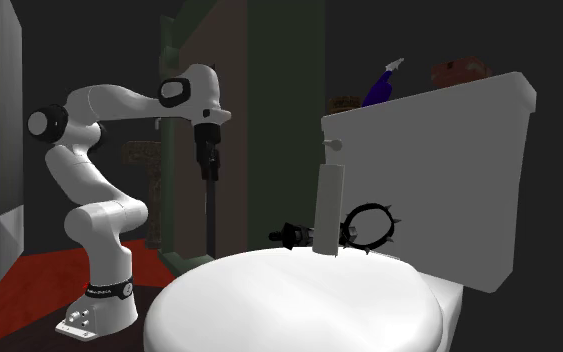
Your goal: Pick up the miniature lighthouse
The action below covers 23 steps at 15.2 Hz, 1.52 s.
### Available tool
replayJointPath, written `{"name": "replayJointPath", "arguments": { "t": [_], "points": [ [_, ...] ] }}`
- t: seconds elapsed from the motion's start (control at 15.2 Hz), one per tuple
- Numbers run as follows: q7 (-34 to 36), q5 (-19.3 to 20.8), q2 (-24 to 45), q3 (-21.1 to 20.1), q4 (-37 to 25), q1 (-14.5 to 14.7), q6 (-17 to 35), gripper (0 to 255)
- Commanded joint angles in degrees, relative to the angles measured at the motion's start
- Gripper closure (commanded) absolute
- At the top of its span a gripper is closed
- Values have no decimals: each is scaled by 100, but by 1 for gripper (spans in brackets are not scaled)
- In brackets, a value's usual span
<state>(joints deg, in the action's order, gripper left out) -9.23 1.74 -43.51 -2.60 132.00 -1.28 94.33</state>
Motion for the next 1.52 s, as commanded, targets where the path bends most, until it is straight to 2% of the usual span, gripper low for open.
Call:
{"name": "replayJointPath", "arguments": {
  "t": [0.0,0.4,0.73,1.12,1.45],
  "points": [
    [0,0,0,0,0,0,0,0],
    [-820,112,1451,273,-740,131,483,0],
    [-1477,116,2680,407,-1569,231,687,0],
    [-2215,69,4169,447,-2815,314,688,0],
    [-2762,48,5447,385,-4101,355,477,0]
  ]
}}
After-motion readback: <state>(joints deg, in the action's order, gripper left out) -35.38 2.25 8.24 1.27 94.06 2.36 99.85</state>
